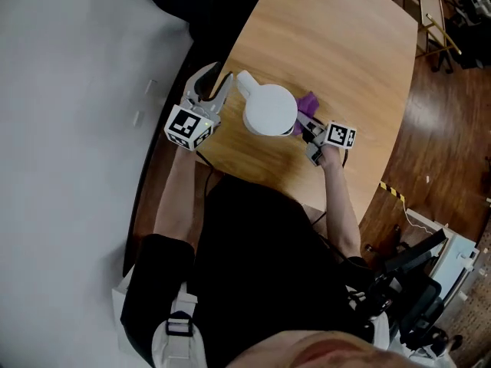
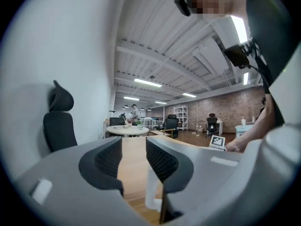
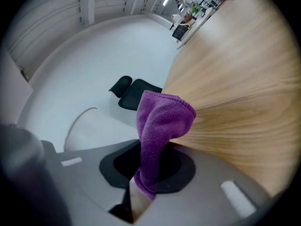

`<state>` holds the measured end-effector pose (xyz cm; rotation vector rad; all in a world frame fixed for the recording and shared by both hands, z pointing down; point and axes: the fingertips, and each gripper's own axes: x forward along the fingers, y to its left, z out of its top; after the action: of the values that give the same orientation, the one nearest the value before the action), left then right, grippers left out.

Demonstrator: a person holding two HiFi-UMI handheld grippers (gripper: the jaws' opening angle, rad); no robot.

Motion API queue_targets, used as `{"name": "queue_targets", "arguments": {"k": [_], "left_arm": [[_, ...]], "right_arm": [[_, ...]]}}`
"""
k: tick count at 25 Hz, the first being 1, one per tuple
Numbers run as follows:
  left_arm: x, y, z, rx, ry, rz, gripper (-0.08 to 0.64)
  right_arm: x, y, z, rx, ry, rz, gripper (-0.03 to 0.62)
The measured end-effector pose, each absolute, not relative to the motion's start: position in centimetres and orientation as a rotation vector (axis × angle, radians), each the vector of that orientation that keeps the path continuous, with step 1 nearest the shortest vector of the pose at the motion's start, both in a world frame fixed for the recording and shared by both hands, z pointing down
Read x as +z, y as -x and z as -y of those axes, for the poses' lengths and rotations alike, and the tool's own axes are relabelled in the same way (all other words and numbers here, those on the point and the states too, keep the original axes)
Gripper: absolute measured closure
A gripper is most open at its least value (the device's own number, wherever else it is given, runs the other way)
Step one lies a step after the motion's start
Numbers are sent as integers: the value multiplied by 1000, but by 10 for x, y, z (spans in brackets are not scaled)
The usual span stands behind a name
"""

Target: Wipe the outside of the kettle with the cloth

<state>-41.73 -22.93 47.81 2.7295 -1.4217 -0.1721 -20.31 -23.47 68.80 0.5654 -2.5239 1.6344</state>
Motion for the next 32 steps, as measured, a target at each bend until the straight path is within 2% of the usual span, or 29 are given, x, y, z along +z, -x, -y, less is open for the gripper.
{"name": "queue_targets", "arguments": {"k": [2,3,5,10,12,13,18,24,28,32], "left_arm": [[510,439,239,-148,-2785,1142,552],[534,439,239,-107,-2829,932,520],[575,426,227,-29,-2872,510,523],[593,408,222,339,-2930,-60,528],[605,398,214,438,-2982,-77,551],[614,390,202,455,-3011,-52,526],[634,371,164,515,-2998,251,522],[642,347,141,256,-2869,883,509],[692,303,102,402,-2931,736,506],[740,272,92,689,-3020,534,457]], "right_arm": [[646,203,223,1579,-524,2716,525],[643,200,213,1554,-557,2746,525],[649,192,184,1523,-662,2735,525],[612,204,126,1520,-844,2728,525],[612,193,102,1514,-917,2722,525],[617,183,85,1510,-950,2721,525],[647,154,37,1517,-1072,2711,525],[640,156,50,1569,-1116,2704,525],[645,152,50,1593,-1117,2712,525],[649,147,45,1597,-1090,2730,525]]}}
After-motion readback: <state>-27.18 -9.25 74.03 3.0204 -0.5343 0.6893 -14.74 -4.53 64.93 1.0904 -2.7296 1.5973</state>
